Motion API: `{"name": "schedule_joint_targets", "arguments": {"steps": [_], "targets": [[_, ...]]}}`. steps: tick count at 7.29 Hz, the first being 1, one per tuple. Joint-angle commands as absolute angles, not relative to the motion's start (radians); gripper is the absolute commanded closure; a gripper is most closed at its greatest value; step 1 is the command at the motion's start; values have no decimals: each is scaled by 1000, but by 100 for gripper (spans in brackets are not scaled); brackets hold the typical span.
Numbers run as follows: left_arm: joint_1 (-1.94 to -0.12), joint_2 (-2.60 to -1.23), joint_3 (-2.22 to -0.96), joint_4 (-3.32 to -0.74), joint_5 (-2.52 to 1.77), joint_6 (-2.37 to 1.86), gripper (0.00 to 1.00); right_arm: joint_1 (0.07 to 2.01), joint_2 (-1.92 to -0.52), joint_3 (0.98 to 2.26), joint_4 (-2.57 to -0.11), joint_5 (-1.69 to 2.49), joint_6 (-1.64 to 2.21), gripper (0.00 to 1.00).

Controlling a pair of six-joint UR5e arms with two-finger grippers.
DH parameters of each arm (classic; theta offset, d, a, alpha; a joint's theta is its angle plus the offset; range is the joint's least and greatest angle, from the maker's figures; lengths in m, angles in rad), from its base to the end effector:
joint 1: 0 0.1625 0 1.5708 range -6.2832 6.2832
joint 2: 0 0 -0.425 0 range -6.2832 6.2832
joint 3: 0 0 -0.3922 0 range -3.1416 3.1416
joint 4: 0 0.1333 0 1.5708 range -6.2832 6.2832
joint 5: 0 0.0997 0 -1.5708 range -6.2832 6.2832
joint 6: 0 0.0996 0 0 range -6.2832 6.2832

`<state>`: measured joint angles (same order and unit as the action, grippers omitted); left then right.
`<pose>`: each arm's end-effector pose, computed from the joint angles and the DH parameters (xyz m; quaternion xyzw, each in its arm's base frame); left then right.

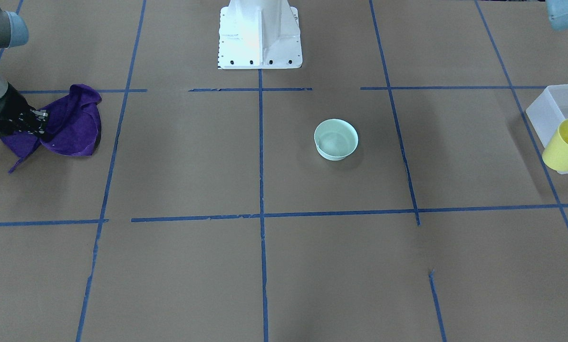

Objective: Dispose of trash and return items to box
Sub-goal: 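Lift the yellow cup toward the clear box while the right gripper reaches the purple cloth, then grasp the purple cloth with the right gripper and lift it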

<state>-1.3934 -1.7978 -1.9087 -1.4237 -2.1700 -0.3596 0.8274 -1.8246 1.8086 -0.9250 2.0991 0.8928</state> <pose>0.0214 -0.5564 0.4014 0.1145 0.3309 -0.0241 0.9364 -0.2208 -0.3630 0.5910 0.0232 -0.3879 -0.0121 0.9213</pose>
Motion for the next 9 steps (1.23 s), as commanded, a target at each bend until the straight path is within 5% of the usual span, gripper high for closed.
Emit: {"name": "schedule_joint_targets", "arguments": {"steps": [1,5,9], "targets": [[-1465,-1796,-1879,-1422,-2168,-257,100,850,-1862,1894,-927,2117,893,100],[-1607,-1690,-1751,-1455,-2166,154,100,1032,-1852,2158,-1243,2244,877,100],[-1638,-1421,-1671,-1739,-2172,216,100,1231,-1783,2164,-1453,2232,573,100]]}}
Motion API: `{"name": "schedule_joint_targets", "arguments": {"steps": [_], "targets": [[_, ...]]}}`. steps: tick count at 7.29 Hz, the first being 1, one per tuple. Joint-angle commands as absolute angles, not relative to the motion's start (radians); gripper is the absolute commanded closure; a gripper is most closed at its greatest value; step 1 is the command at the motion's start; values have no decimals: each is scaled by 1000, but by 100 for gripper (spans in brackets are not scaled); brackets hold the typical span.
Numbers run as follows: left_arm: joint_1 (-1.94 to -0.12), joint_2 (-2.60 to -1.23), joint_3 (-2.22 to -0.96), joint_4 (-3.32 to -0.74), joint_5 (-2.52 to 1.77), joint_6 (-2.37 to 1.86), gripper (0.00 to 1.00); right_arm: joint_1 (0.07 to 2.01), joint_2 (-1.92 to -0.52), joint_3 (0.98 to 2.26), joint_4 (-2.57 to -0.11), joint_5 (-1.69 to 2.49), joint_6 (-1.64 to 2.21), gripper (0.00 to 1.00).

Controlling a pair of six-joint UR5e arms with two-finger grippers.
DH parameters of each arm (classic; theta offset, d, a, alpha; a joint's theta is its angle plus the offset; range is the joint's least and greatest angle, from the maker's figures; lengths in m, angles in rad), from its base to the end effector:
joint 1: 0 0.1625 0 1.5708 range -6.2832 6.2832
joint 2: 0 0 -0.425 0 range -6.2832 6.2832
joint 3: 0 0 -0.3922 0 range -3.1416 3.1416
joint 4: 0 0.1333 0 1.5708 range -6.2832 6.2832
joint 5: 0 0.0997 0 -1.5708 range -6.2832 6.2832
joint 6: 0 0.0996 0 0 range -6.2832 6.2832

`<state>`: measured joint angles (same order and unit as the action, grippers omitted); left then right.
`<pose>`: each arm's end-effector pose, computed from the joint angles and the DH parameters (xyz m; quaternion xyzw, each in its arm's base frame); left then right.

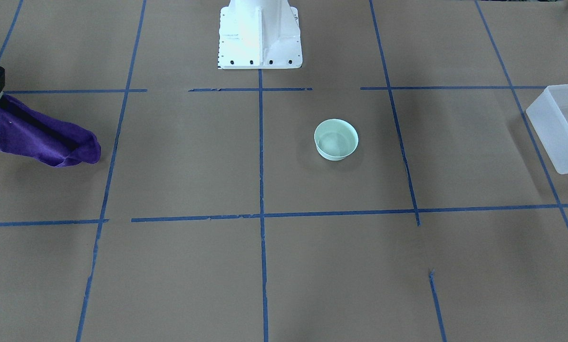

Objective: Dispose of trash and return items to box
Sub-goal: 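Grasp the purple cloth with the right gripper and lift it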

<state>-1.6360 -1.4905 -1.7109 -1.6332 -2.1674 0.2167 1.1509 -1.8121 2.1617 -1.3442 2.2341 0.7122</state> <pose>-0.1076 -0.4604 0.6323 0.0990 0.2822 0.0901 0.9500 -0.0946 -0.3885 0.4523 0.0593 -0.4076 0.0405 0.9103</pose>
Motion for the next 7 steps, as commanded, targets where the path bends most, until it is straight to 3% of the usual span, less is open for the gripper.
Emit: {"name": "schedule_joint_targets", "arguments": {"steps": [1,4,7], "targets": [[-1637,-1420,-1573,-1840,-2177,213,100,1299,-1729,2166,-1562,2232,466,100],[-1626,-1419,-1403,-2009,-2281,176,100,1457,-1645,2166,-1780,2230,173,100],[-1577,-1419,-1355,-2017,-2384,178,100,1540,-1638,2160,-1816,2189,16,100]]}}
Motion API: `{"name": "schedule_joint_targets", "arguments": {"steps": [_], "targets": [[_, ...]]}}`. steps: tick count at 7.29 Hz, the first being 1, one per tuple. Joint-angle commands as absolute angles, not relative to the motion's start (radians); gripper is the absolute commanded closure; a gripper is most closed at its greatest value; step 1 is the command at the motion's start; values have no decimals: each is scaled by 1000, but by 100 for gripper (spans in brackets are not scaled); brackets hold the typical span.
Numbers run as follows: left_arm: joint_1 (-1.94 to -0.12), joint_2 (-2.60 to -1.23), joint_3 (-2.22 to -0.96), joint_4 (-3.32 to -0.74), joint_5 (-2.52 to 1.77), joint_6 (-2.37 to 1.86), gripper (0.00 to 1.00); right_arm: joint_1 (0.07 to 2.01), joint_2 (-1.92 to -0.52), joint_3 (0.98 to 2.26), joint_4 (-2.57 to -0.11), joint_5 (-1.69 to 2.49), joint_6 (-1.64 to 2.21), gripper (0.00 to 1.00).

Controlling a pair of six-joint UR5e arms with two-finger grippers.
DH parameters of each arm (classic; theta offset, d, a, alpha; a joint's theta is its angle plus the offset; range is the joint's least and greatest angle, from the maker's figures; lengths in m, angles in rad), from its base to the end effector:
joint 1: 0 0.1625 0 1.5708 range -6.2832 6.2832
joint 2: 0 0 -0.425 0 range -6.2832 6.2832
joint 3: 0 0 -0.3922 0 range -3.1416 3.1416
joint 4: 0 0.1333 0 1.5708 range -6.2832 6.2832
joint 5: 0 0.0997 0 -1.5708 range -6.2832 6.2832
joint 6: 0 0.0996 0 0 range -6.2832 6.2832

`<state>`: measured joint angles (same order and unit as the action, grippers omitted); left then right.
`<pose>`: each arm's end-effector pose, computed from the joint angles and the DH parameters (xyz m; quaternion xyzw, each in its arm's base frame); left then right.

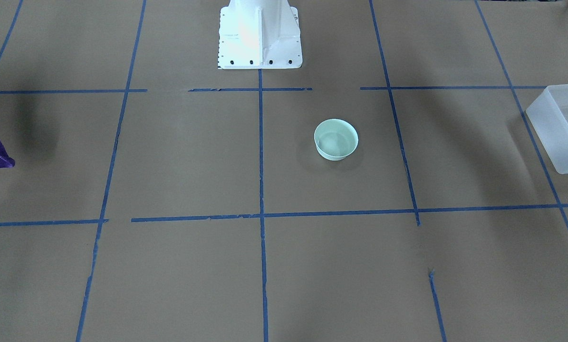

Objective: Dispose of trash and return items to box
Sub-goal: 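Drop the cup in the clear box while the right gripper drops the cloth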

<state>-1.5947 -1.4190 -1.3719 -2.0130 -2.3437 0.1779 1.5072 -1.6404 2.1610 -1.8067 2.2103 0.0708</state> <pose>-0.0735 -0.4082 0.7792 0.0801 0.3703 0.0884 0.9212 0.0465 -0.4326 0.4401 0.1135 -0.3195 -0.0412 0.9399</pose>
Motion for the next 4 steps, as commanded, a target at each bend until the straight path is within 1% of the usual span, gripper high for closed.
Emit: {"name": "schedule_joint_targets", "arguments": {"steps": [1,2,3,4], "targets": [[-1562,-1419,-1347,-2019,-2401,178,100,1563,-1638,2158,-1816,2175,-26,100],[-1556,-1419,-1344,-2031,-2411,178,100,1569,-1638,2158,-1816,2154,-46,100],[-1551,-1420,-1344,-2036,-2414,176,78,1575,-1635,2158,-1816,2135,-49,100],[-1549,-1422,-1344,-2054,-2413,178,16,1577,-1635,2157,-1815,2123,-55,100]]}}
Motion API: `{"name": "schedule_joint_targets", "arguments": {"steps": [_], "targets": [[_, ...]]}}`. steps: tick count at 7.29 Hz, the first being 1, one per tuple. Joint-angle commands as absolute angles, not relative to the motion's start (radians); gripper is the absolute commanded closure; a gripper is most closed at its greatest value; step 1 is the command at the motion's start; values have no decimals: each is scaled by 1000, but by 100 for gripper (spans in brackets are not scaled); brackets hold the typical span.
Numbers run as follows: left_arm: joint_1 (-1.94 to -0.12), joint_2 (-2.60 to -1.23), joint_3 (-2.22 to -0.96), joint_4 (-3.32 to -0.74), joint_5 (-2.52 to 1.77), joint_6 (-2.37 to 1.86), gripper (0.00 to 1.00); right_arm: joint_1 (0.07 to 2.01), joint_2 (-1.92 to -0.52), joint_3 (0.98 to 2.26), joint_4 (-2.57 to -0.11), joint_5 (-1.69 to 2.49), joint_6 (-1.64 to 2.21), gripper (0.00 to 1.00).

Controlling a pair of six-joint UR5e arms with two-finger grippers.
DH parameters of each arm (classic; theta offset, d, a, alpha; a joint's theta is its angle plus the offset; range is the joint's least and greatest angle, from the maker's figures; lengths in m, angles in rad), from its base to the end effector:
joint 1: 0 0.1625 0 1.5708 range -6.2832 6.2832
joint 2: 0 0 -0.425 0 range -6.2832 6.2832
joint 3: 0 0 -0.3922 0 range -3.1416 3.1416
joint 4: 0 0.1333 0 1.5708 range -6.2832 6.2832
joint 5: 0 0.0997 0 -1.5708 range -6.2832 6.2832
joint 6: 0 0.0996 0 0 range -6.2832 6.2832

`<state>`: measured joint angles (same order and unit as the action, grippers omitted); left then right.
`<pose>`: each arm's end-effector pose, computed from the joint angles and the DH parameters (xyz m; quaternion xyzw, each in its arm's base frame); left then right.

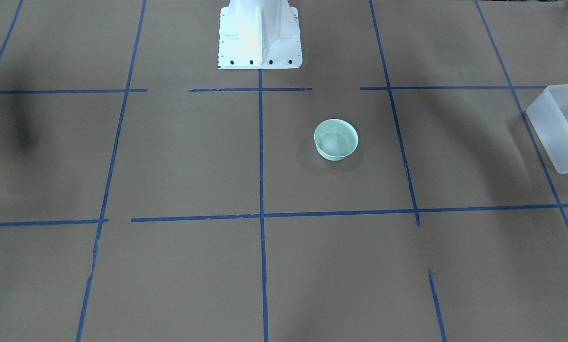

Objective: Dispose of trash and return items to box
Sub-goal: 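Drop the cup in the clear box while the right gripper drops the cloth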

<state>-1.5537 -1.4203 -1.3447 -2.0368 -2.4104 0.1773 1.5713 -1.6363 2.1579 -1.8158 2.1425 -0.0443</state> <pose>-0.0522 -0.4072 0.7843 0.0733 0.4026 0.1067 0.9062 0.0796 -0.4310 0.4445 0.1385 -0.2762 -0.0597 0.9492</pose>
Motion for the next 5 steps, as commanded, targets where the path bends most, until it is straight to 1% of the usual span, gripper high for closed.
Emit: {"name": "schedule_joint_targets", "arguments": {"steps": [1,2,5], "targets": [[-1549,-1422,-1345,-2072,-2408,178,0,1583,-1634,2152,-1815,2111,-73,100],[-1549,-1428,-1353,-2075,-2407,176,0,1592,-1626,2149,-1815,2099,-86,100],[-1554,-1436,-1518,-2056,-2399,146,0,1670,-1583,2082,-1815,2037,-240,100]]}}
